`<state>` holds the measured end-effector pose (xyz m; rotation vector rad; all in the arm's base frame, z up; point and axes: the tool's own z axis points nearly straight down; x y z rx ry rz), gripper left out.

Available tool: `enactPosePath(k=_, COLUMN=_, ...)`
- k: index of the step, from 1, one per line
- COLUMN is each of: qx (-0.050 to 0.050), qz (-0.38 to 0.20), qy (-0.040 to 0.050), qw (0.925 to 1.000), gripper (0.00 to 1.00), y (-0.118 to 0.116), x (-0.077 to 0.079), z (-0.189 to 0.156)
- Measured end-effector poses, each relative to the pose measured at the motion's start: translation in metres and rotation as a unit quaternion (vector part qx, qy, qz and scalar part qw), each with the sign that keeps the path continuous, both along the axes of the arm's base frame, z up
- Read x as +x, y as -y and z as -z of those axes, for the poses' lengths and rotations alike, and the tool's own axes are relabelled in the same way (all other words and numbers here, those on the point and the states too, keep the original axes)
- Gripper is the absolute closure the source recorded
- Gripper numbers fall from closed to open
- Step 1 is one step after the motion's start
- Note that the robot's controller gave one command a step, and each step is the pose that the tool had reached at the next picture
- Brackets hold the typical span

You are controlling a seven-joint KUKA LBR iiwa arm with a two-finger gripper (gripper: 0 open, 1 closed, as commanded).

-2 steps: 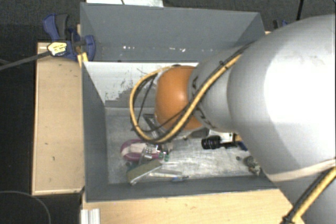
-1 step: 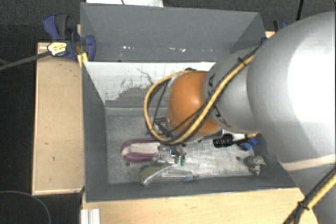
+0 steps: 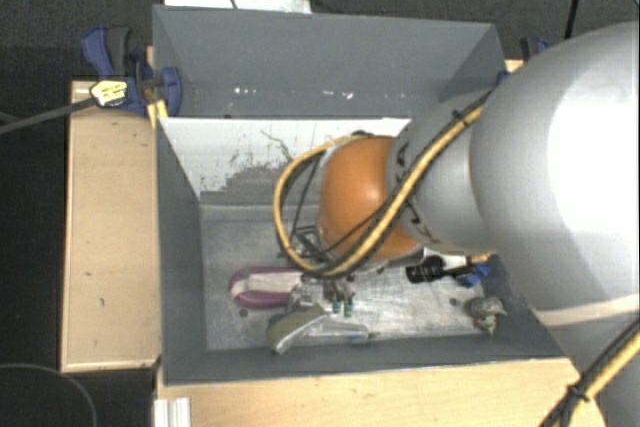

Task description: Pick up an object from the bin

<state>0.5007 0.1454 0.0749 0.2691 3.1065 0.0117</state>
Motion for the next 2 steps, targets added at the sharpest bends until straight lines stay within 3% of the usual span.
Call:
enactPosePath(k=1, qx=-0.002, qz=-0.027, qy=-0.0078, qw=0.9996, gripper=1.00, y=0.001, x=0.003, z=-0.107)
enactPosePath(k=2, qx=0.000, qz=0.174, qy=-0.0106, qw=0.9847, gripper=1.00, y=-0.009, x=0.043, z=-0.199)
